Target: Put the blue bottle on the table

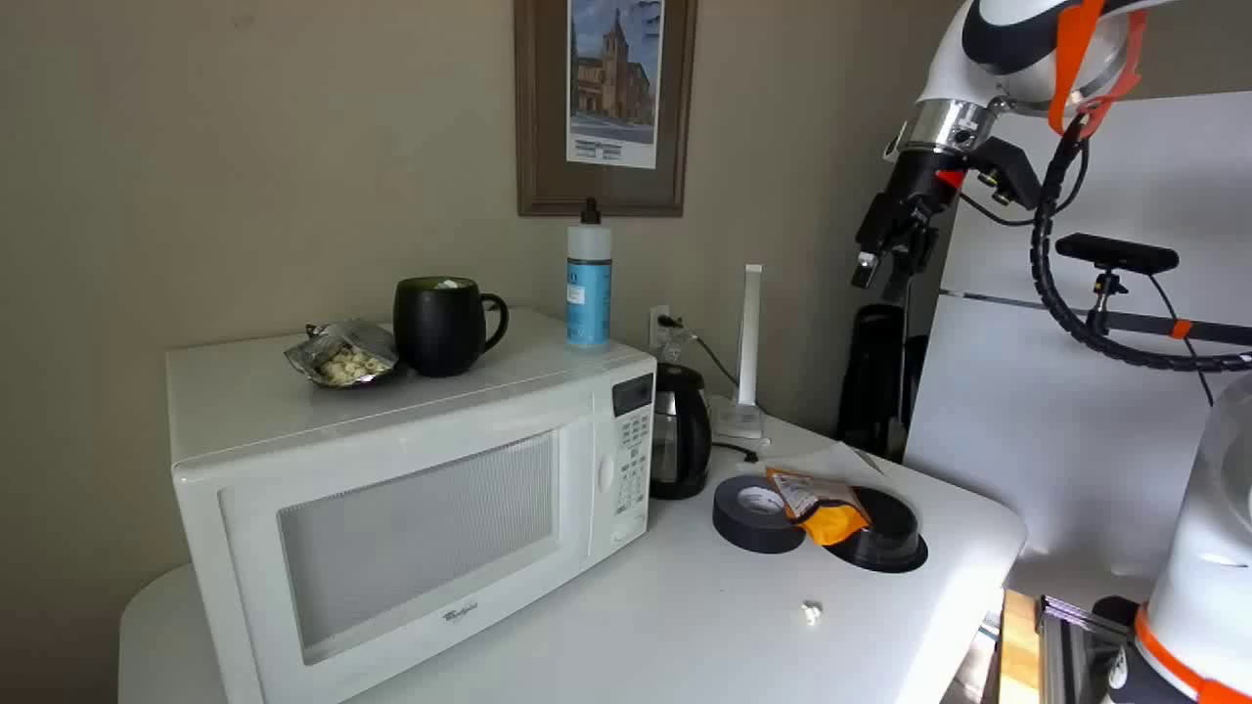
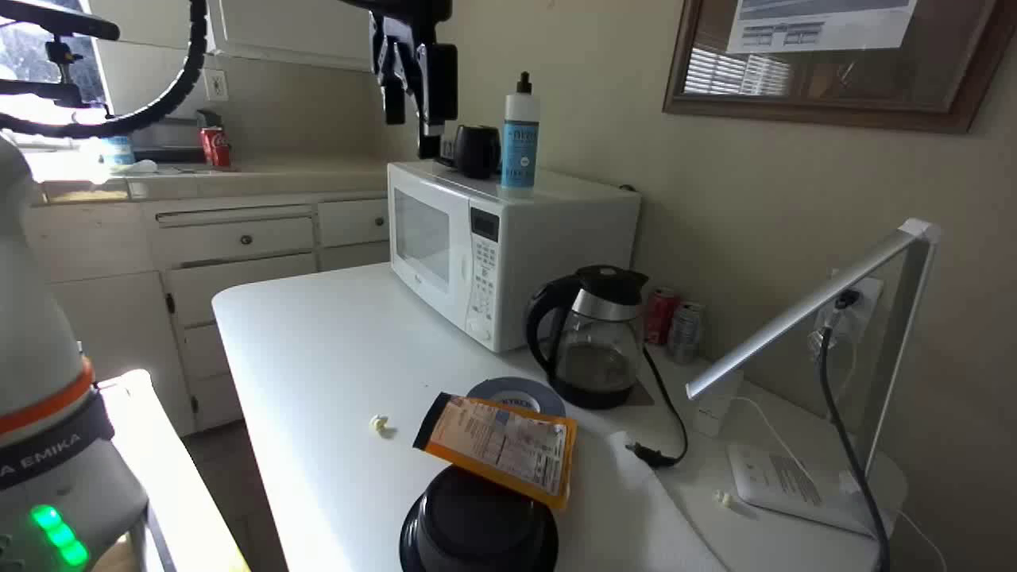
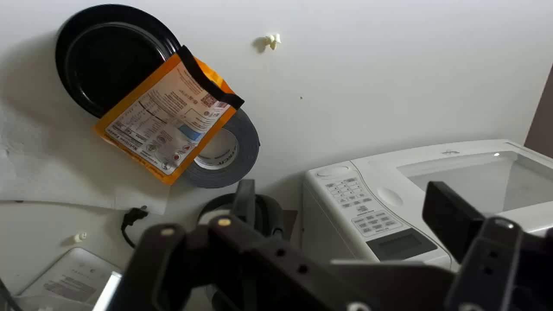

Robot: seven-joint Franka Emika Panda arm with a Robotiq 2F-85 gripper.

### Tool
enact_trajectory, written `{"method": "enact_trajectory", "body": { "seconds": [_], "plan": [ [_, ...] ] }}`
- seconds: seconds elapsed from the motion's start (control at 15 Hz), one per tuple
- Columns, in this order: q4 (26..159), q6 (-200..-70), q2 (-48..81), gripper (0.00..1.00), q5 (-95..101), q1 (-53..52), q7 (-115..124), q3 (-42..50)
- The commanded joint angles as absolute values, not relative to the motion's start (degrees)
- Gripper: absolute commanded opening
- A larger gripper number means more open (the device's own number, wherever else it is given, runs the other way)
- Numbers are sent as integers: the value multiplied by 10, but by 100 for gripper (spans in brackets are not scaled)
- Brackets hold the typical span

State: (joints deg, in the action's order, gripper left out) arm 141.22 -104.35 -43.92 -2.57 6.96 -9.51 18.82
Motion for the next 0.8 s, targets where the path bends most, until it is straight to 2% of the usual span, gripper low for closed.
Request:
{"method": "enact_trajectory", "body": {
  "seconds": [0.0,0.4,0.73],
  "plan": [
    [1411,-1042,-435,100,-34,82,-103,179],
    [1411,-1042,-435,100,-34,82,-103,179],
    [1475,-1080,-435,100,19,105,-99,149]
  ]
}}
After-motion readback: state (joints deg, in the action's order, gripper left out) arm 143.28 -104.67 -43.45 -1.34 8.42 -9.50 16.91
